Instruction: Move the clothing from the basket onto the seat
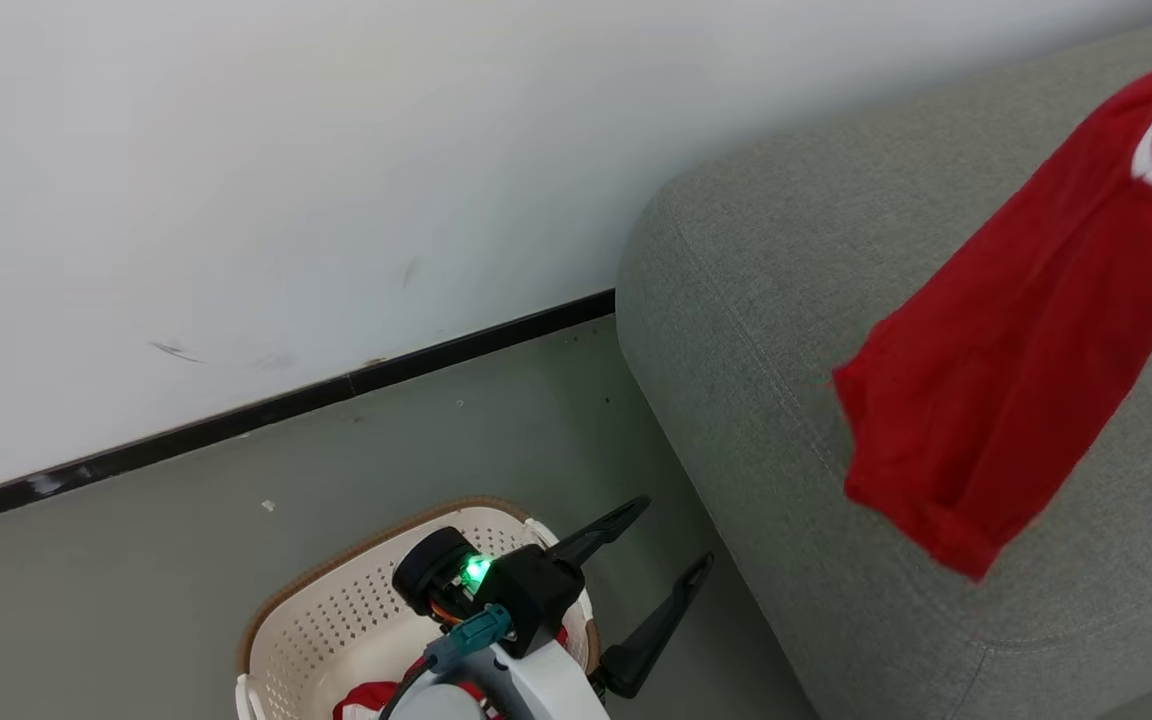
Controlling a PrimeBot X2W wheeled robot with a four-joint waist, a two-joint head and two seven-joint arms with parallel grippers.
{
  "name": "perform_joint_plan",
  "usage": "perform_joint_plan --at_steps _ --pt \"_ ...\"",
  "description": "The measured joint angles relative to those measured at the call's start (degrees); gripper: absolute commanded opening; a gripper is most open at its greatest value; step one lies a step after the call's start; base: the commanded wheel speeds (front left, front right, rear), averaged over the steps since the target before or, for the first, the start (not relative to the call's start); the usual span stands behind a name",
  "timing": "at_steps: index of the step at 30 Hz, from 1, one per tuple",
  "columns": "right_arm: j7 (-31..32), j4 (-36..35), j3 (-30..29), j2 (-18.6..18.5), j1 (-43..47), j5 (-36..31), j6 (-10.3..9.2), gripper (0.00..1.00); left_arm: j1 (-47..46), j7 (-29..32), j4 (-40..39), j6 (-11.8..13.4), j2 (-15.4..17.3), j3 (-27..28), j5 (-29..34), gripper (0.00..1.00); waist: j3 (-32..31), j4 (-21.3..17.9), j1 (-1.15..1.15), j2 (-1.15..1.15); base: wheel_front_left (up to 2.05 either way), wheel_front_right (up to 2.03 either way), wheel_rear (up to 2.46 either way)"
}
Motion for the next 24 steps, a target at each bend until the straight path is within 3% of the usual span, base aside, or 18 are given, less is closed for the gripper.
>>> perform_joint_plan --at_steps 3,11,19,24 --pt "2.0 2.1 -2.5 -0.6 -5.5 3.1 0.0 0.0 0.0 0.0 -0.8 0.2 0.3 0.2 0.5 1.0 1.1 0.1 0.0 0.0 0.0 0.0 0.0" --pt "6.4 7.6 -6.1 -6.8 -16.8 3.6 0.0 0.0 -1.0 0.0 -3.6 1.2 0.7 1.0 1.6 1.0 4.4 1.0 0.0 0.0 0.0 0.0 0.0" --pt "7.1 15.5 -10.6 -13.9 -20.5 1.5 0.0 0.0 -3.0 0.2 -6.6 1.7 1.6 0.9 3.6 1.0 8.1 2.5 0.0 0.0 0.0 0.0 0.0" --pt "6.7 20.0 -12.2 -14.3 -20.3 0.0 0.0 0.0 -3.8 1.3 -8.0 1.7 2.1 0.5 4.5 1.0 10.5 3.6 0.0 0.0 0.0 0.0 0.0"
